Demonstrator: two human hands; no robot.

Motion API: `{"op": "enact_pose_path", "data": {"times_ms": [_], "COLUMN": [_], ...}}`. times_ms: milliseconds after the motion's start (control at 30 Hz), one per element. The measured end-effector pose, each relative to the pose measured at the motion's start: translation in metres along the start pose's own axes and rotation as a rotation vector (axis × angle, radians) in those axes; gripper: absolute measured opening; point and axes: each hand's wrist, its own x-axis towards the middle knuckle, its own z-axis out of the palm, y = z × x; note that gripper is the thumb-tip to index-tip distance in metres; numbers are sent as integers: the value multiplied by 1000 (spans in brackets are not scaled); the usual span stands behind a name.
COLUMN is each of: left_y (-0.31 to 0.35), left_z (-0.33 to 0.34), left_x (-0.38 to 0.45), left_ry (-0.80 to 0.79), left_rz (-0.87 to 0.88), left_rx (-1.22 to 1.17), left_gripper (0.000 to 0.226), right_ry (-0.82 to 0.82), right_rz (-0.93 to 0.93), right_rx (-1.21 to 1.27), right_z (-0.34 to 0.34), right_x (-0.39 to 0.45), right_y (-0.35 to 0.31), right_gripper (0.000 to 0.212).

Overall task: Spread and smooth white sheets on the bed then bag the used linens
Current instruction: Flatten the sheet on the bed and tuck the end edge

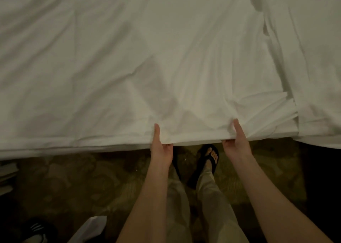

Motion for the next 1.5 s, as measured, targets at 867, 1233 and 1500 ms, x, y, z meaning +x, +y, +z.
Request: {"op": "enact_pose_path", "data": {"times_ms": [867,1233,1500], "left_y": [66,192,237], "left_z": [-37,91,175], "left_x": [-11,-183,-339], "left_ry": [-18,-171,-232], "left_rz": [-202,437,868], "left_rx": [819,1491,1649], "left_gripper": [41,36,39], "right_ry": [-190,-610,-572], "right_rz": [247,-596,-1148], "right_rx": [-1054,-1902,-2027], "right_z": [18,145,188], "right_x": [-40,-216,-369], "right_y": [39,-76,-179], "right_gripper": [46,44,43]}}
